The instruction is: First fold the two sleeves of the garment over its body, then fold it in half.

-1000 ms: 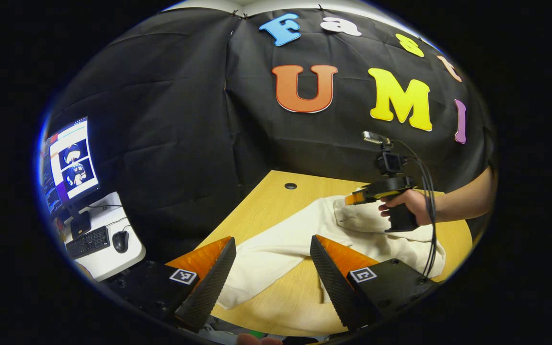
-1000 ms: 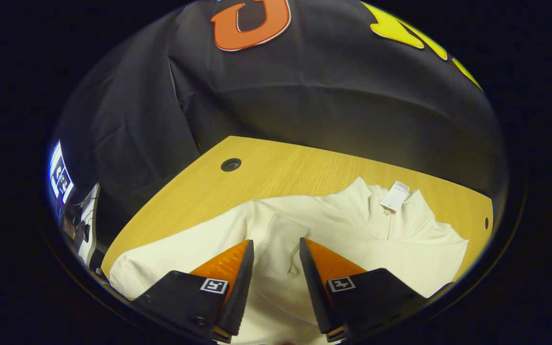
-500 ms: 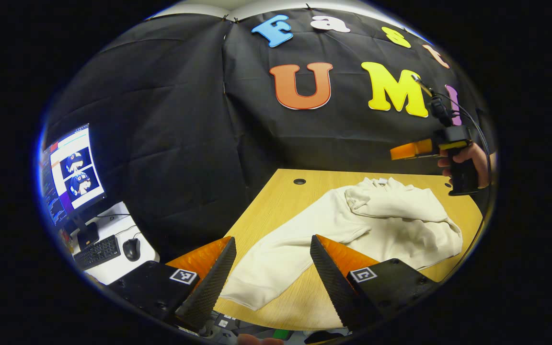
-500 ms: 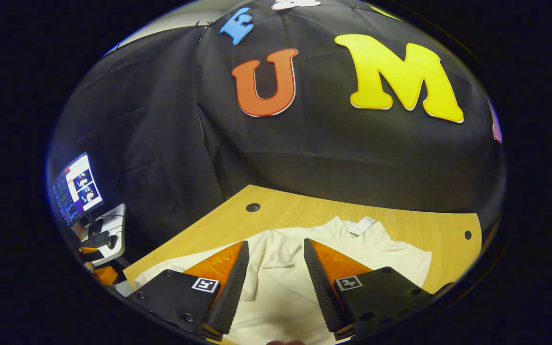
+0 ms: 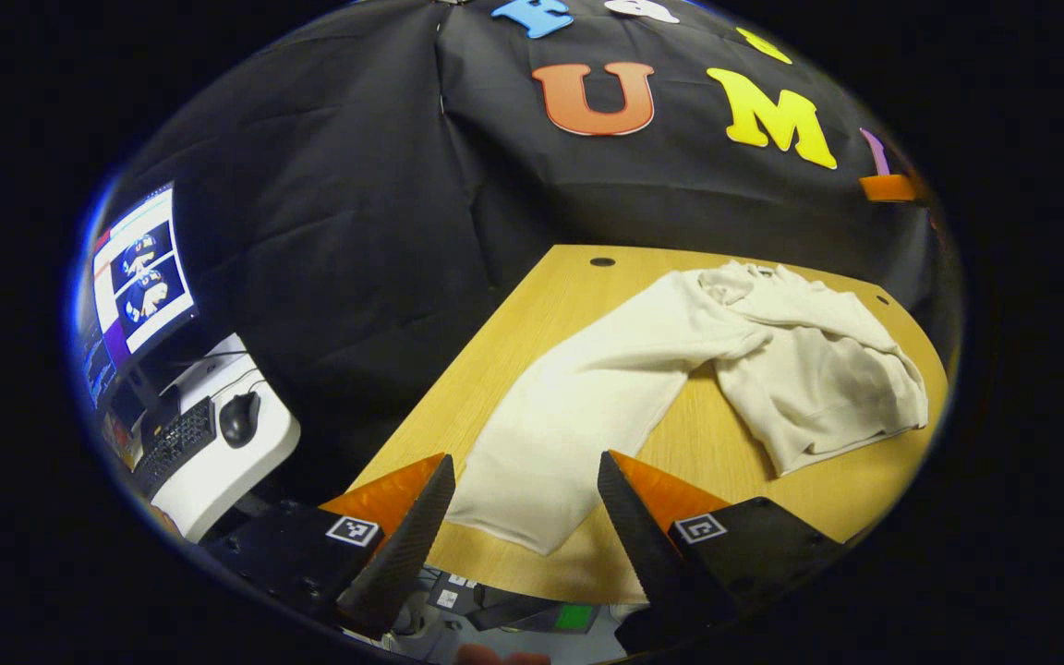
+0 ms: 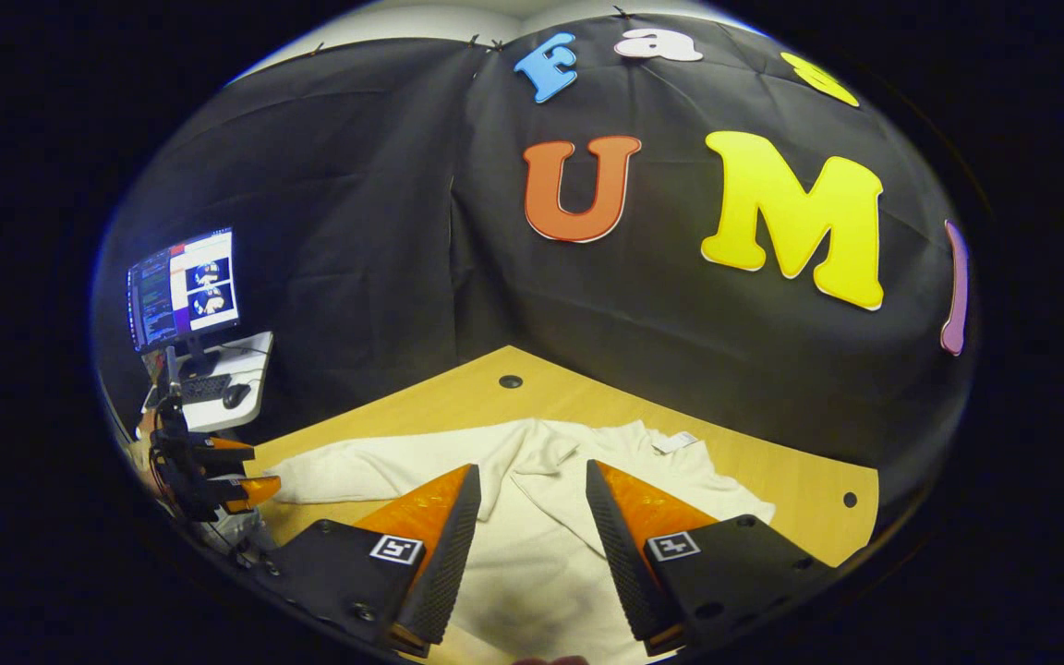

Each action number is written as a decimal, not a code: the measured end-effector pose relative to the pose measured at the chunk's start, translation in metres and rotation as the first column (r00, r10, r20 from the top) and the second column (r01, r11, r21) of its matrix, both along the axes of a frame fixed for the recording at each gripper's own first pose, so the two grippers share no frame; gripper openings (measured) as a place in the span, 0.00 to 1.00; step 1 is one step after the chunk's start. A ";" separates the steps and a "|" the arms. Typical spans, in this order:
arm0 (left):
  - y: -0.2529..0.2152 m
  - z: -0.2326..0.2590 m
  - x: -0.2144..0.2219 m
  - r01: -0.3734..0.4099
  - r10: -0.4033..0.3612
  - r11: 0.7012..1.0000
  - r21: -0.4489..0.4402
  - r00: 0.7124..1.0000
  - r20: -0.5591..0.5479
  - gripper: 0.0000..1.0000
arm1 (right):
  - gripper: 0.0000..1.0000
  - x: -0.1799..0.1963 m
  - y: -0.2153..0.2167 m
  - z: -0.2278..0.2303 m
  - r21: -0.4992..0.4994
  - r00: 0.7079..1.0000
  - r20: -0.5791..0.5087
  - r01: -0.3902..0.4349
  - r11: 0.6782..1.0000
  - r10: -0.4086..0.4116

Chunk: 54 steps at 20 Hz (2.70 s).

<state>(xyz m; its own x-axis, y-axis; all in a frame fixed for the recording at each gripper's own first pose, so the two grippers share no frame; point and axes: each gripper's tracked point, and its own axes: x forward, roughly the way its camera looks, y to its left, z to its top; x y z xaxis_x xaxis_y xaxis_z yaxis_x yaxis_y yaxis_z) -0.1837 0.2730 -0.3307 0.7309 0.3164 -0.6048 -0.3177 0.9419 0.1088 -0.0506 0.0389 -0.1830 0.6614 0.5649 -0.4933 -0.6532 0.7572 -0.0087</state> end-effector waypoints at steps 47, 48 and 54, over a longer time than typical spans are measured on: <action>-0.159 0.286 0.367 0.653 -0.649 0.747 0.125 0.678 0.344 0.03 | 0.73 -0.059 -0.222 0.032 0.152 0.884 -0.087 0.467 0.871 -0.459; -0.189 0.288 0.376 0.694 -0.689 0.708 0.129 0.639 0.341 0.03 | 0.71 -0.062 -0.231 0.032 0.149 0.875 -0.085 0.483 0.863 -0.476; -0.352 0.236 0.380 0.886 -0.874 0.454 0.090 0.424 0.237 0.03 | 0.73 -0.083 -0.287 0.031 0.123 0.816 -0.071 0.577 0.807 -0.573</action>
<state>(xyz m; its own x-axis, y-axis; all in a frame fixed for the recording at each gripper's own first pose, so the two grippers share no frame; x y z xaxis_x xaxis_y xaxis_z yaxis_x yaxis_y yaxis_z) 0.1967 -0.0791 -0.0947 0.7032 -0.5991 -0.3830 0.6797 0.7245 0.1147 -0.1336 -0.2478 -0.1523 0.8725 0.1466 -0.4661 -0.0959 0.9868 0.1308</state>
